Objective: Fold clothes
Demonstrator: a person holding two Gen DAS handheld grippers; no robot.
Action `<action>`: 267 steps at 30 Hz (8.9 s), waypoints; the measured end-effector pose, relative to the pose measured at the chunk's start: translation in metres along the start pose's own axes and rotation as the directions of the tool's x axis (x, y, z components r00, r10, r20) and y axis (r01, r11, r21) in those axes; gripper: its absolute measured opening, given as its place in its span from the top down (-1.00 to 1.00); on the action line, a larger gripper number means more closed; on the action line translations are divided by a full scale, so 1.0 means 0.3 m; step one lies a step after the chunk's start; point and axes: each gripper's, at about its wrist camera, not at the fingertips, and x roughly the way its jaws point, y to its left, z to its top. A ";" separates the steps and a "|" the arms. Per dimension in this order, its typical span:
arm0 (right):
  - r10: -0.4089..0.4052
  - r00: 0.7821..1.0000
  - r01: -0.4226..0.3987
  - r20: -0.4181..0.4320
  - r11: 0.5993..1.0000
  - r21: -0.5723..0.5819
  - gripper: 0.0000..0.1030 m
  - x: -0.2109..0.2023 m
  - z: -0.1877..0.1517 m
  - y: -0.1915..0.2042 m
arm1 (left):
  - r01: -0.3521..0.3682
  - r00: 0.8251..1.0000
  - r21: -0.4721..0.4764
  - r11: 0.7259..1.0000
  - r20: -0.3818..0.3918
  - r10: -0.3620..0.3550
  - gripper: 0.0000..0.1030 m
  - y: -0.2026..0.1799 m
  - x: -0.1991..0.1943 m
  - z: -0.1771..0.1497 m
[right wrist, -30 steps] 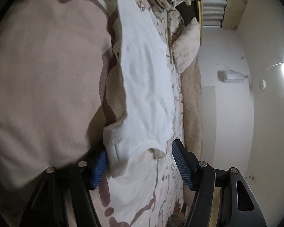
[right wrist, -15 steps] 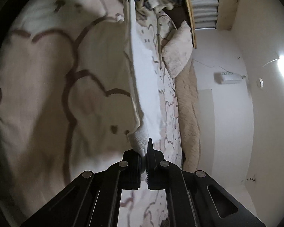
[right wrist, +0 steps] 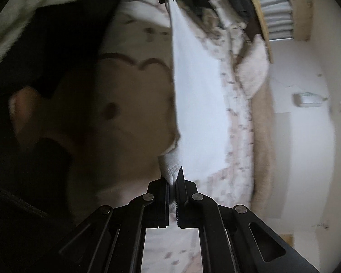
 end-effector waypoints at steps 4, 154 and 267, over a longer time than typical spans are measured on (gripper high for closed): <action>-0.026 1.000 0.026 -0.009 0.999 0.042 0.92 0.043 -0.004 -0.054 | -0.020 1.000 -0.070 0.997 -0.012 0.020 0.89 0.187 0.085 0.026; 0.360 0.740 -0.312 0.568 -0.565 0.764 -0.58 0.754 -0.644 -0.638 | -0.112 0.964 -0.562 0.820 0.139 0.227 -0.34 0.462 0.594 0.365; 0.631 0.775 -0.189 0.022 0.198 0.962 0.31 1.276 0.438 -1.172 | 0.122 0.986 -0.946 0.299 0.149 0.070 0.89 0.560 0.659 0.026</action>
